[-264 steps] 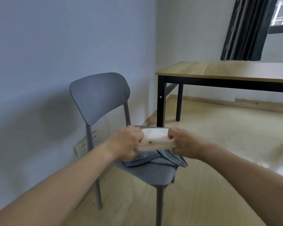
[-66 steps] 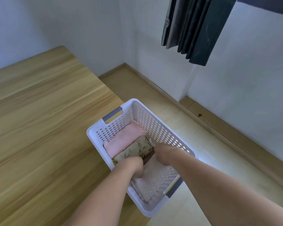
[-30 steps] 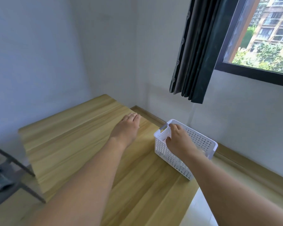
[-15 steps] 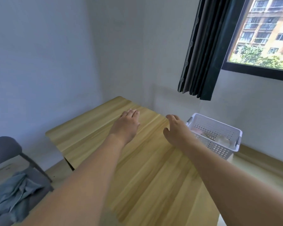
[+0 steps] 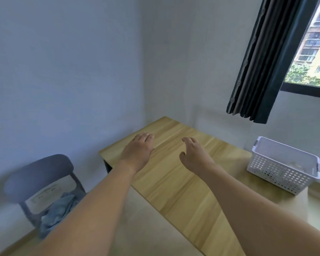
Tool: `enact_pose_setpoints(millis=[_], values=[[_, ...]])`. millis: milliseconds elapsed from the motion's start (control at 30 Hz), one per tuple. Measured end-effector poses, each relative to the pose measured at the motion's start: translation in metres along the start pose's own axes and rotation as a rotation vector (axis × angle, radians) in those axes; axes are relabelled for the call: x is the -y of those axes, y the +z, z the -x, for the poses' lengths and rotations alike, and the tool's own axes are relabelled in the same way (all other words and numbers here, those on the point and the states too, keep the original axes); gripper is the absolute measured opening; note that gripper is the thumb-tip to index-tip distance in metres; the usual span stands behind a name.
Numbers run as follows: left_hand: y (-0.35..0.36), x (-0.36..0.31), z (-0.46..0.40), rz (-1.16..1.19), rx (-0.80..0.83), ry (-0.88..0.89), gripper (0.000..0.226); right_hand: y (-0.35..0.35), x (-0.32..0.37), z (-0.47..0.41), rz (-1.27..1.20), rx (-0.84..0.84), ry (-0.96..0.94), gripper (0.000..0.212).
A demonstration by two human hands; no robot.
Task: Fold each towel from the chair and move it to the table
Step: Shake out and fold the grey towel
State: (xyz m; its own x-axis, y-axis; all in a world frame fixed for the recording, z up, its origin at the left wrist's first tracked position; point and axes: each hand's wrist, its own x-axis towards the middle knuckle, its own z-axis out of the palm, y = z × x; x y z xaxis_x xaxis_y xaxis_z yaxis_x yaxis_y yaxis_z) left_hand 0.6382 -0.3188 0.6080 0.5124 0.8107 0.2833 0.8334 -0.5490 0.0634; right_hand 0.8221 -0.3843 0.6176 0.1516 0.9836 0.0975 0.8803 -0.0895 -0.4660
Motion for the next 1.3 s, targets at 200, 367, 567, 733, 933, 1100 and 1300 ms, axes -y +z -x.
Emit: enact_pose_setpoints(millis=[200, 367, 567, 733, 933, 1100, 1300], values=[[-0.014, 0.12, 0.036, 0.055, 0.022, 0.018, 0.052, 0.062, 0.115, -0.013, -0.026, -0.022, 0.046, 0.056], [-0.018, 0.205, 0.064, 0.055, 0.061, 0.029, 0.05, 0.103, 0.184, -0.023, -0.036, 0.023, 0.091, 0.055], [-0.021, 0.333, 0.113, 0.046, 0.071, -0.068, 0.049, 0.178, 0.287, -0.044, -0.136, 0.087, 0.02, 0.055], [-0.019, 0.44, 0.134, 0.058, 0.073, -0.1, 0.05, 0.238, 0.371, -0.066, -0.133, 0.144, 0.006, 0.05], [0.002, 0.534, 0.147, 0.105, 0.188, -0.1, 0.046, 0.296, 0.425, -0.086, -0.093, 0.229, 0.065, 0.049], [0.032, 0.577, 0.137, 0.134, 0.265, -0.115, 0.049, 0.341, 0.414, -0.106, -0.048, 0.286, 0.155, 0.047], [0.137, 0.63, 0.125, 0.224, 0.418, -0.087, 0.041, 0.458, 0.384, -0.125, -0.075, 0.416, 0.314, 0.045]])
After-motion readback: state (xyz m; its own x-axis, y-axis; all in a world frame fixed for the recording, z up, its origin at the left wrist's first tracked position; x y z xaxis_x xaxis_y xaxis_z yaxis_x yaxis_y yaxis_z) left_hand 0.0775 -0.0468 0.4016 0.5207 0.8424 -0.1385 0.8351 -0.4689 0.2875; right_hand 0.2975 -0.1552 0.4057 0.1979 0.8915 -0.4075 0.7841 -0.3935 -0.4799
